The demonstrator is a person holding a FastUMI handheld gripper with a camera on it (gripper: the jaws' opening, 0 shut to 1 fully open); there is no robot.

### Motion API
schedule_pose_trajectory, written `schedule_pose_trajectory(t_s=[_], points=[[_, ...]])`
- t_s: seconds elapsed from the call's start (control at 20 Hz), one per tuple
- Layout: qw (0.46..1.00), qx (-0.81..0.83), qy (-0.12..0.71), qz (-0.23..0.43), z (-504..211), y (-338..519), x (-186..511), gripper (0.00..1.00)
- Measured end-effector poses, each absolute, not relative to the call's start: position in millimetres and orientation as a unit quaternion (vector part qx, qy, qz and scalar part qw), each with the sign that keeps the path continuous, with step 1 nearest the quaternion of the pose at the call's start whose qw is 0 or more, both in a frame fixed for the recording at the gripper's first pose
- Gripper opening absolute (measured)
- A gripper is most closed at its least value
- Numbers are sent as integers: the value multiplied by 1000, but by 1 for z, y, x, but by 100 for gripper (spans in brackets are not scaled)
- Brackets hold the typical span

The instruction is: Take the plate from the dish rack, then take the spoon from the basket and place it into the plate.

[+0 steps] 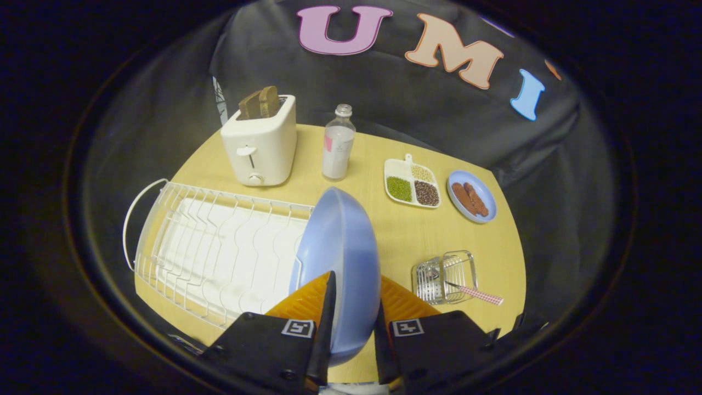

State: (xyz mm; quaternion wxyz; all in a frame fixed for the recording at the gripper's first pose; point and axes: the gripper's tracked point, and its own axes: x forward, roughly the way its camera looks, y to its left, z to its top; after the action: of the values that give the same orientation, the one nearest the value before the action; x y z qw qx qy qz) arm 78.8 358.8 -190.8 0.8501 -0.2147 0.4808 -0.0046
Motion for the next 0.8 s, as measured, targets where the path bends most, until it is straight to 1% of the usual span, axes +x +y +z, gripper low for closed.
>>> schedule_pose_trajectory(t_s=[0.35,0.6,0.8], points=[[845,-236,480,-20,-179,361,78,37],[835,-274,476,-26,-171,366,77,32],[829,-299,472,-26,-164,371,75,31]])
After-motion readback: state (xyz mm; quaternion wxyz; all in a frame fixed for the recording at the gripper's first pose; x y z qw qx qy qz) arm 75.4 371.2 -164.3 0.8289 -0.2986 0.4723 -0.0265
